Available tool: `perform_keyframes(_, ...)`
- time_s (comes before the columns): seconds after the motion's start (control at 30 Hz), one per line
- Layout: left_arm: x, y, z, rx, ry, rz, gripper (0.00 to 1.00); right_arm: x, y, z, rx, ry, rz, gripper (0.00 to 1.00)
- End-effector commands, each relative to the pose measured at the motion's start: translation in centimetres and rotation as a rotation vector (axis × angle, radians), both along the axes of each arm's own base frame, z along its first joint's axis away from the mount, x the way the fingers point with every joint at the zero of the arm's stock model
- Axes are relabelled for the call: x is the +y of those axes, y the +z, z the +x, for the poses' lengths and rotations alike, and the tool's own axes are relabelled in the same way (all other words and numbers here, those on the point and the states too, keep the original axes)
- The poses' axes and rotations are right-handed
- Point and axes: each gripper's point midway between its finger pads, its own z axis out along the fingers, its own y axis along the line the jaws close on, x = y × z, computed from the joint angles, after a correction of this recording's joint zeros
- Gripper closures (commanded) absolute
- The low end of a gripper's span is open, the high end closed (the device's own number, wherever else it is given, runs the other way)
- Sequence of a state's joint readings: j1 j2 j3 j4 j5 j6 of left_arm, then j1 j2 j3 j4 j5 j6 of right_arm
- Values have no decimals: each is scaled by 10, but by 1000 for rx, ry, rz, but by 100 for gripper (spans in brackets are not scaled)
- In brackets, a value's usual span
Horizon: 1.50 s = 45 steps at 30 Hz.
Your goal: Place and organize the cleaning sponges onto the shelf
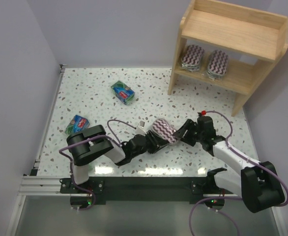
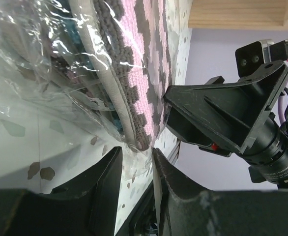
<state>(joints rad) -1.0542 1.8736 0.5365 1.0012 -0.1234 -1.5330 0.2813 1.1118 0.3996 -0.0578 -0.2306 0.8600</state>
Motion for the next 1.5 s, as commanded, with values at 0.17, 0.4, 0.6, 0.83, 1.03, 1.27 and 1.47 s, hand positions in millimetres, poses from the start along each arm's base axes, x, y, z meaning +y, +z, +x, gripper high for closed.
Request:
perform_keyframes(0.17, -27, 22, 3, -72, -74, -63, 67, 3, -6, -2, -9, -33, 54, 55)
perform_keyframes(0.4, -12, 27, -2, -99, -71, -44, 68, 9, -19, 0, 37, -25, 78, 94)
perform_keyframes(0.6, 17, 47, 0, -166, -59, 38, 62, 1, 18, 2, -23, -47, 115, 100)
perform_keyframes(0.83, 64, 102, 8, -333, 1, 201, 48, -35, 97, 11, -172, -167, 149, 100)
perform_keyframes(1.03, 122, 140, 14, -407, 145, 295, 41, -65, 166, 15, -295, -296, 145, 100)
perform_keyframes(1.27, 164, 153, 9, -432, 234, 345, 40, -104, 255, 40, -454, -462, 135, 100)
perform_keyframes(1.47, 169, 145, 3, -418, 214, 371, 40, -142, 299, 62, -539, -644, 127, 100)
